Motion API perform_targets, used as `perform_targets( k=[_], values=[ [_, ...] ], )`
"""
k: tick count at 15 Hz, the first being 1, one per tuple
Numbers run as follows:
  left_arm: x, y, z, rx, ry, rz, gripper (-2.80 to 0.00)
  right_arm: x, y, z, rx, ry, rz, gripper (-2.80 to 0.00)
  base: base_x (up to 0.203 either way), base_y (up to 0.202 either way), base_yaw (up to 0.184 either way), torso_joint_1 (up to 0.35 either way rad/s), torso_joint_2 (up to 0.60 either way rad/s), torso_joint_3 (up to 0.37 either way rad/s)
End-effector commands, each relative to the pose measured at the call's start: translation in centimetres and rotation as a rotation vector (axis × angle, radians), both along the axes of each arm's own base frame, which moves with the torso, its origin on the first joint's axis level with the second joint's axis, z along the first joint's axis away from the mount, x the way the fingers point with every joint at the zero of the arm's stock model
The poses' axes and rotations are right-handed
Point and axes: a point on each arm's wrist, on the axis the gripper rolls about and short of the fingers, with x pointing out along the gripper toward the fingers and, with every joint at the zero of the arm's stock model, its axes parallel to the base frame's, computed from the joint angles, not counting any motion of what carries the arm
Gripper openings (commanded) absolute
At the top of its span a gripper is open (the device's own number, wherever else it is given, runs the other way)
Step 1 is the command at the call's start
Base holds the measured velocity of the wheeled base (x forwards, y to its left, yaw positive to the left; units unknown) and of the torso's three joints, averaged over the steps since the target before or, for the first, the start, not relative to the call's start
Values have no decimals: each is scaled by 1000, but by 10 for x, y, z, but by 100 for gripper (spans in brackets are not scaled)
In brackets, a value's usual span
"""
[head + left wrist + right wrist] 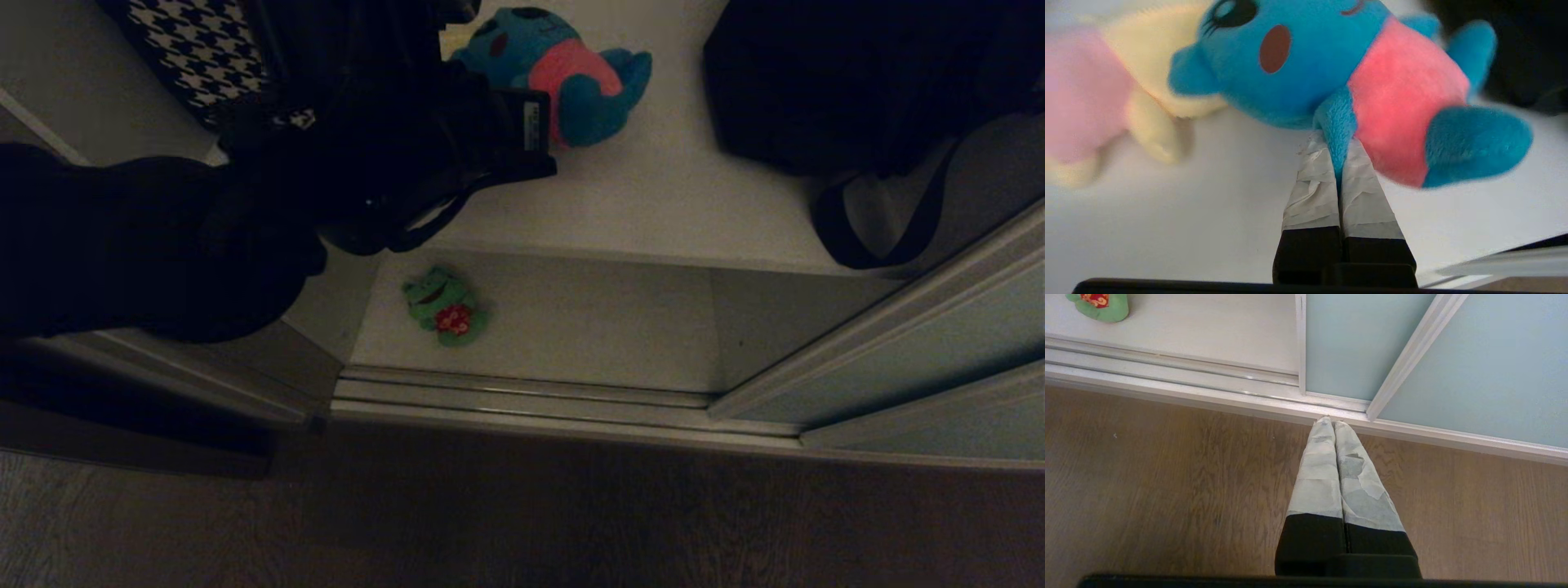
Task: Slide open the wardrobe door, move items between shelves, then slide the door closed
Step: Place the blue doll on the lower shelf
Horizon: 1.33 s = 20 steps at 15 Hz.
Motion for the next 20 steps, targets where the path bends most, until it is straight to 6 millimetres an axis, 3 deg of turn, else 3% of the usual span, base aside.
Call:
perform_targets(
  k=[1,4,13,20],
  values=[
    [-20,9,13,-22,-16,0,-280,0,0,0,-2,0,0,-280,0,0,0,0,0,0],
    [-28,10,0,8,32,22,-280,0,0,0,0,1,0,-280,0,0,0,0,0,0],
    [-61,57,5,-9,74,131,-280,0,0,0,-1,0,0,-280,0,0,0,0,0,0],
    [-83,82,-8,-8,111,153,-280,0,0,0,0,1,0,-280,0,0,0,0,0,0]
  ],
)
